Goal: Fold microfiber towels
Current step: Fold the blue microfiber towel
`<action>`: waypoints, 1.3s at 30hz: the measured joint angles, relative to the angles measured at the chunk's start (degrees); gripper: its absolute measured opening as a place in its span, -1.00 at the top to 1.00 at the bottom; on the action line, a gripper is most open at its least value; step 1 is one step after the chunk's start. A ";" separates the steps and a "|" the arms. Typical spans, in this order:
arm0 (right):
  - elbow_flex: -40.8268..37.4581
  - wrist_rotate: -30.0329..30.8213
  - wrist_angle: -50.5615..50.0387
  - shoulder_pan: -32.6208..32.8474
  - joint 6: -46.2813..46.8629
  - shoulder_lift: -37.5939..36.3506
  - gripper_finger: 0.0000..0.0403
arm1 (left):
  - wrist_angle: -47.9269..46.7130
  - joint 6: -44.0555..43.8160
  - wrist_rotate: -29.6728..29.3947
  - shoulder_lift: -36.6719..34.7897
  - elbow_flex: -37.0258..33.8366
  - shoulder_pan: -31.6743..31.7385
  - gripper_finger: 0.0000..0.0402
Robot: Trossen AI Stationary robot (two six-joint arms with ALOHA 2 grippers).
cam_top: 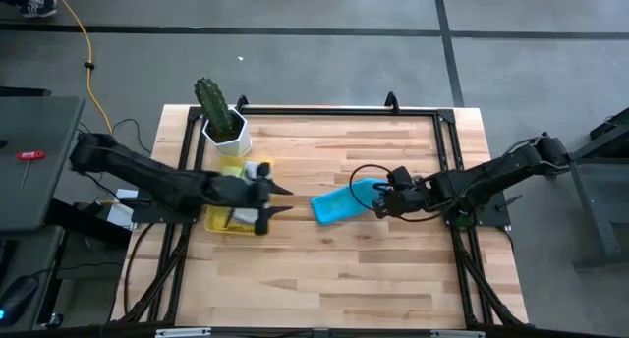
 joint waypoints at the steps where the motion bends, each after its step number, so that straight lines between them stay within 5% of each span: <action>1: 0.00 0.07 -0.02 -0.04 -0.29 -0.09 1.00 | 0.07 0.01 0.55 3.05 1.02 0.58 0.26; 8: 0.00 0.43 -0.69 -0.06 -0.45 -1.83 1.00 | -1.05 0.44 2.89 25.10 10.00 4.18 0.92; 17: 0.00 1.96 -2.56 -0.01 -2.55 -4.19 1.00 | -9.17 -4.68 2.93 44.29 23.60 4.49 0.99; 27: 0.02 3.27 -4.38 0.06 -3.13 -6.70 1.00 | -19.06 -8.88 -3.25 45.54 28.20 4.37 1.00; 39: 0.02 3.60 -4.13 2.50 3.13 -4.67 1.00 | -15.10 -5.27 -1.14 47.07 28.24 9.69 1.00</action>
